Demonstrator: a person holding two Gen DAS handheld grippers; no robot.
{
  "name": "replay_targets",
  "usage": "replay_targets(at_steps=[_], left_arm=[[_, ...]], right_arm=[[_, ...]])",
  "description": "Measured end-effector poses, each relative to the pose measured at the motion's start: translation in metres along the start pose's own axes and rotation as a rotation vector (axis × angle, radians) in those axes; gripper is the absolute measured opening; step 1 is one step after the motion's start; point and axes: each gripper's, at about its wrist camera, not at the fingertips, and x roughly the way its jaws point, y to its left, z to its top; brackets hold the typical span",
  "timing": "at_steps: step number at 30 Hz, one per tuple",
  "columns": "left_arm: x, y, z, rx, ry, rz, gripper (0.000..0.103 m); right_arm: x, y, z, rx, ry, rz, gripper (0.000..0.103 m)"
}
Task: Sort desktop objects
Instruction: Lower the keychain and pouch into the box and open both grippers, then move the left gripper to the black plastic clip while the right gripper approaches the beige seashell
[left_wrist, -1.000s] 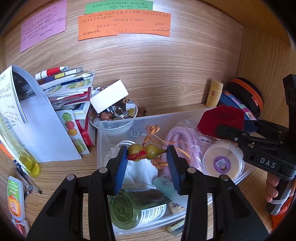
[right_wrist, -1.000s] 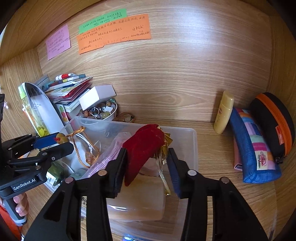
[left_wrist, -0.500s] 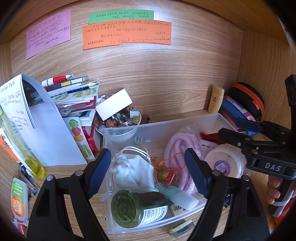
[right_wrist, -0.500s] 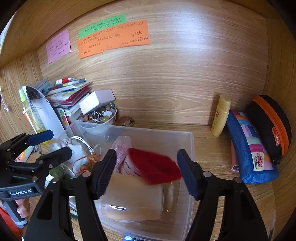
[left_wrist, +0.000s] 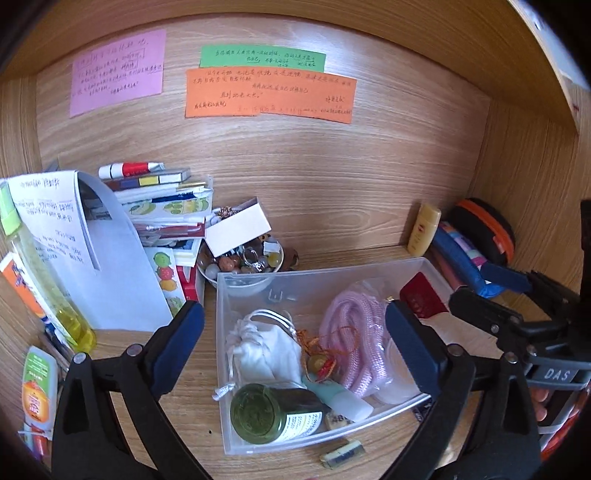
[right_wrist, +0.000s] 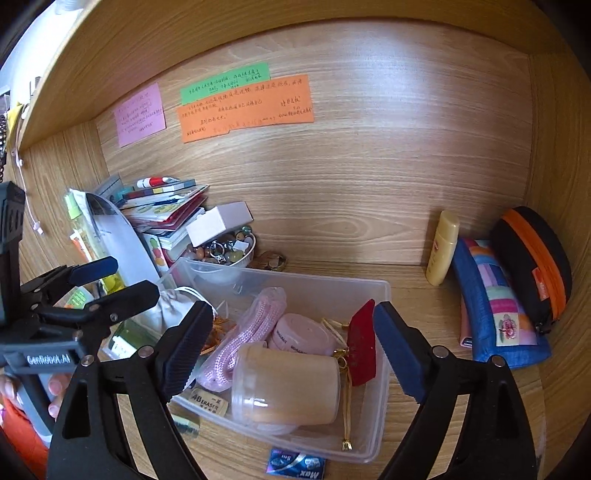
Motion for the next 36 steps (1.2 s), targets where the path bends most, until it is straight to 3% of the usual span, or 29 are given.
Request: replay_targets(at_steps=[6, 11, 13, 22, 31, 36], left_arm=[[-0.022, 0.013, 0.003, -0.048, -0.030, 0.046, 0.100], [-0.049, 0.020, -0.007, -0.024, -0.045, 0.063, 0.100], [-0.059, 0.020, -0.017, 0.002, -0.039, 0.074, 0.100], [-0.088, 0.020, -0.085, 0.128, 0.063, 0.089, 0.100], [-0.090, 0.000, -0.156, 0.238, 0.199, -0.030, 0.100], [-0.084, -0.011, -0.177, 0.275, 0.222, -0.051, 0.095]], right_arm=[[-0.036, 0.009, -0.012, -0.049, -0.027, -0.024, 0.087], [-0.063, 0.019, -0.032, -0.090, -0.040, -0.028, 0.091], [-0.070, 0.021, -0.041, -0.100, -0.042, -0.035, 0.099], [-0.074, 0.028, -0.094, -0.141, 0.049, -0.066, 0.100], [-0.067, 0.043, -0.136, -0.174, 0.142, -0.032, 0.097], [-0.054, 0.041, -0.143, -0.141, 0.215, 0.026, 0.086]])
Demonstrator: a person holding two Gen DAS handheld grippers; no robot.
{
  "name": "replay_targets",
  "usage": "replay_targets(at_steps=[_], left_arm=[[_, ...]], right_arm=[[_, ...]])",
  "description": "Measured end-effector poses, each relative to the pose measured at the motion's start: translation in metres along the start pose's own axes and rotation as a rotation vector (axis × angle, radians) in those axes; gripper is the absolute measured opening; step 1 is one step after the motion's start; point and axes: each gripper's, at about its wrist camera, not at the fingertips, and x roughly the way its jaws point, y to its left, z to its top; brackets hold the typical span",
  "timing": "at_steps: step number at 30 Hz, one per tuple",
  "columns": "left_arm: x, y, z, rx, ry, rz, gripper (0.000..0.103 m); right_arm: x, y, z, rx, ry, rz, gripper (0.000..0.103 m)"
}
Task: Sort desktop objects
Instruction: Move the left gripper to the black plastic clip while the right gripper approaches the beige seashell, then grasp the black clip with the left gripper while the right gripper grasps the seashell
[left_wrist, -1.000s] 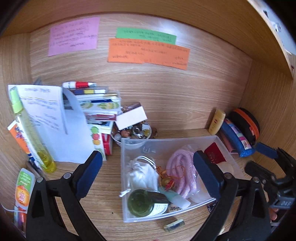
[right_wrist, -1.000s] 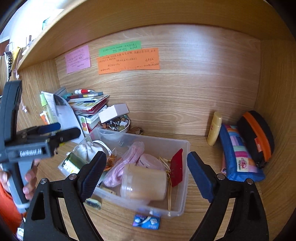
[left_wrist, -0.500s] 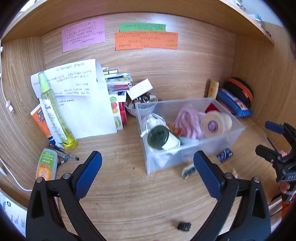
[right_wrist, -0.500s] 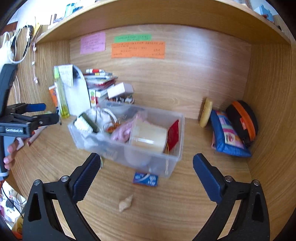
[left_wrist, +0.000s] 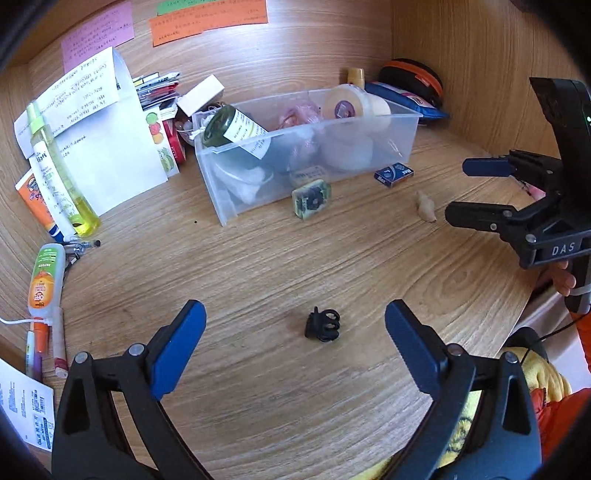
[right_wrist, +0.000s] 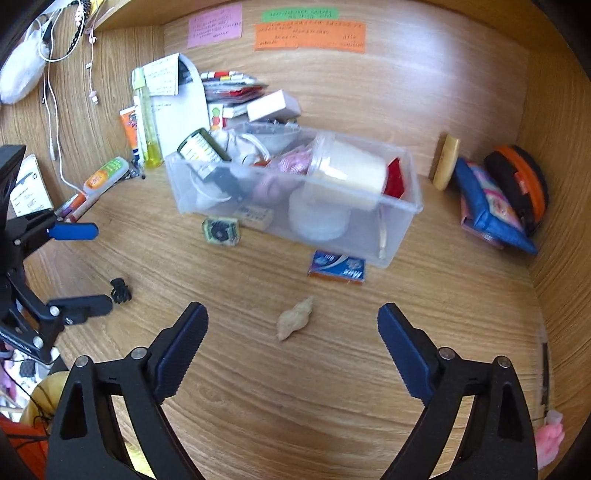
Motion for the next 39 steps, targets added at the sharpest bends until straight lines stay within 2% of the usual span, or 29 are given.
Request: replay_targets(at_steps=[1, 3, 6, 10, 15, 20, 23, 27, 35, 39], left_arm=[[0.003, -0.001, -0.001, -0.005, 0.010, -0.008, 0.092], [0.010, 0.001, -0.002, -0.020, 0.039, -0.032, 0.078], [0.017, 0.002, -0.005, -0.033, 0.061, -0.037, 0.071], [0.015, 0.000, -0.008, -0.025, 0.043, -0.038, 0.060], [0.014, -0.004, -0.009, 0.000, 0.022, -0.058, 0.047], [0.014, -0.003, -0.008, -0.006, 0.016, -0.072, 0.038], [0.014, -0.002, -0.008, -0.007, 0.012, -0.073, 0.036], [0.012, -0.008, -0.010, 0.024, 0.000, -0.073, 0.020], [0.012, -0.008, -0.007, 0.024, -0.010, -0.049, 0.019], [0.004, -0.003, 0.000, 0.011, -0.043, -0.035, 0.019]], right_arm=[[0.004, -0.001, 0.000, 0.009, 0.016, 0.010, 0.084], [0.012, -0.004, 0.001, 0.028, 0.046, 0.024, 0.079], [0.020, -0.006, 0.001, 0.047, 0.073, 0.038, 0.070], [0.026, -0.007, 0.000, 0.051, 0.099, 0.050, 0.056], [0.032, -0.002, 0.001, 0.026, 0.125, 0.032, 0.054], [0.035, 0.005, 0.002, 0.001, 0.123, -0.002, 0.045], [0.035, 0.006, 0.003, 0.001, 0.116, -0.003, 0.036], [0.036, 0.008, 0.002, -0.005, 0.107, -0.001, 0.021], [0.032, 0.006, 0.002, 0.010, 0.092, 0.036, 0.019], [0.022, 0.005, 0.006, 0.010, 0.047, 0.040, 0.019]])
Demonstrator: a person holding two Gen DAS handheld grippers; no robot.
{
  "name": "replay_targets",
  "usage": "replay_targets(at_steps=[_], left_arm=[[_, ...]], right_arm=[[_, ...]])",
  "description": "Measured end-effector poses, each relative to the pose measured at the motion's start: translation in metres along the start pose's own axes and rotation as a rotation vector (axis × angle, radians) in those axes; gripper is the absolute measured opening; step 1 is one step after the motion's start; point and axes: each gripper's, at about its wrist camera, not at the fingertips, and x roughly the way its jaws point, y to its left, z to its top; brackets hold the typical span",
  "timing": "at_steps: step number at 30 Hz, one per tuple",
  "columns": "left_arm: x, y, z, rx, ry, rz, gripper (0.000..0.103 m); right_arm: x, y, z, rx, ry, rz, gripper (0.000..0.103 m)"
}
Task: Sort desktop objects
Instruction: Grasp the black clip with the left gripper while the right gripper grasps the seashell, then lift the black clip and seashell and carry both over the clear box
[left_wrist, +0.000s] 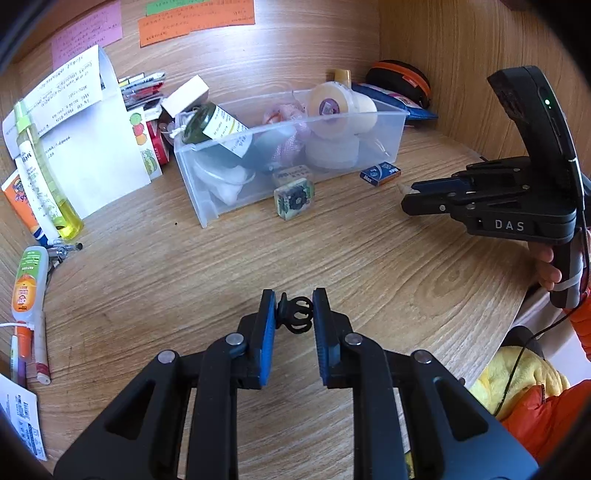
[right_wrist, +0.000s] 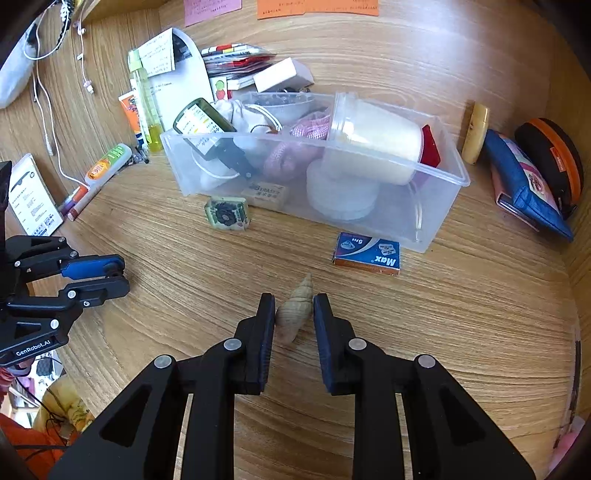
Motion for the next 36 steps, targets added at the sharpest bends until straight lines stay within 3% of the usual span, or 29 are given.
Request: replay_targets(at_steps=[7, 13, 22, 28, 36], left_arm=[[-0.021, 0.005, 0.021, -0.005, -0.081, 0.030, 0.019], [-0.027, 0.006, 0.043, -0.055, -0.107, -0.047, 0.019], [-0.027, 0.007, 0.085, -0.052, -0.163, -0.052, 0.019], [-0.023, 0.015, 0.114, -0.058, -0.196, -0.039, 0.019], [0.004, 0.025, 0.136, -0.079, -0.179, -0.040, 0.019]], right_arm=[[-0.022, -0.003, 0.013, -0.004, -0.072, -0.001, 0.019], [-0.034, -0.007, 0.031, 0.010, -0.134, -0.002, 0.019], [-0.044, -0.009, 0.072, -0.004, -0.222, -0.003, 0.019], [-0.037, -0.009, 0.096, 0.010, -0.236, 0.017, 0.019], [-0.019, -0.002, 0.115, 0.000, -0.231, 0.041, 0.019]])
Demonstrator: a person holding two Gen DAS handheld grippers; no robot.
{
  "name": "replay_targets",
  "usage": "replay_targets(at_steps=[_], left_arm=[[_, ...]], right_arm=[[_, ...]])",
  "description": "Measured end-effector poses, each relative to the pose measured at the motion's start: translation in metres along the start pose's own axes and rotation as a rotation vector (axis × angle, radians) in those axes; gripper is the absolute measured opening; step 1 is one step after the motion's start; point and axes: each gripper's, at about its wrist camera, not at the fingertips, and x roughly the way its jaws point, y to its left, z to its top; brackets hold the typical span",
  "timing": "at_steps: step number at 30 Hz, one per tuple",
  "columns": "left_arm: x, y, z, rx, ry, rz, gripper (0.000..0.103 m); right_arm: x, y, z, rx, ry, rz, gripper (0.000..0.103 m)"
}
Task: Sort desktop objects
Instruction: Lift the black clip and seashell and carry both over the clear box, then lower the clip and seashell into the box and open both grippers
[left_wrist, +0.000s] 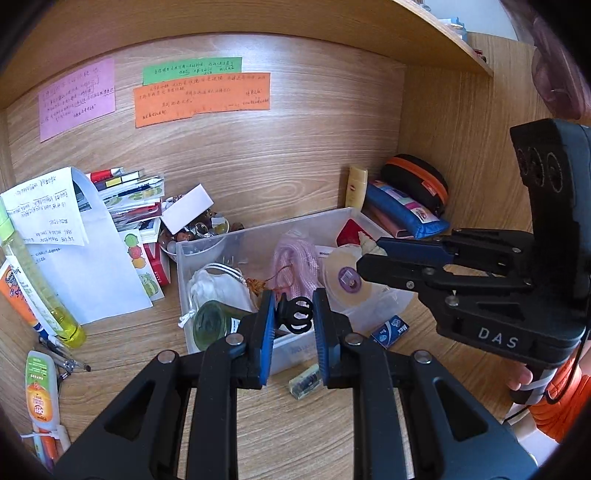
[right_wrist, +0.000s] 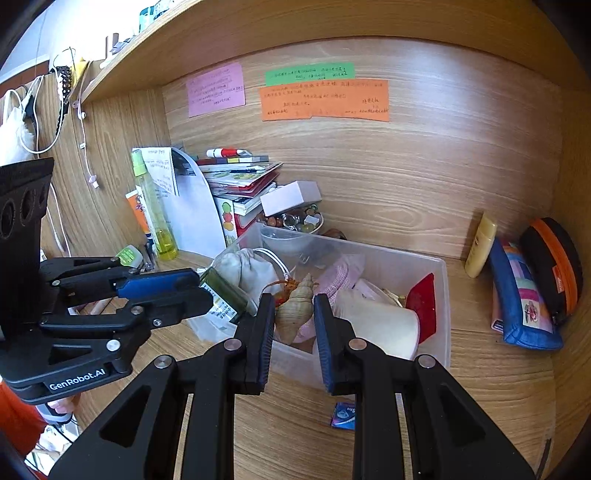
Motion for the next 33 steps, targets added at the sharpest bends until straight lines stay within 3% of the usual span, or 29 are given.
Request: replay_targets(at_steps=[9, 17, 26, 30, 33], left_arm=[[0.031, 0.023, 0.022, -0.042, 0.010, 0.017, 0.019], [0.047, 0.035, 0.015, -0.070, 0.019, 0.017, 0.019], [0.053, 0.039, 0.013, -0.079, 0.035, 0.038, 0.019], [0.051, 0.039, 0.013, -0.081, 0.024, 0.065, 0.033], [0.048, 0.042, 0.014, -0.089, 0.017, 0.059, 0.034]], right_arm=[[0.030, 0.008, 0.026, -0.012, 0.002, -0.025, 0.019], [0.057, 0.007, 0.017, -0.021, 0.073, -0.024, 0.019], [0.057, 0.016, 0.014, -0.074, 0.048, -0.078, 0.019], [0.055, 0.013, 0.015, -0.069, 0.044, -0.086, 0.020], [0.054, 0.009, 0.016, -0.052, 0.039, -0.081, 0.027]])
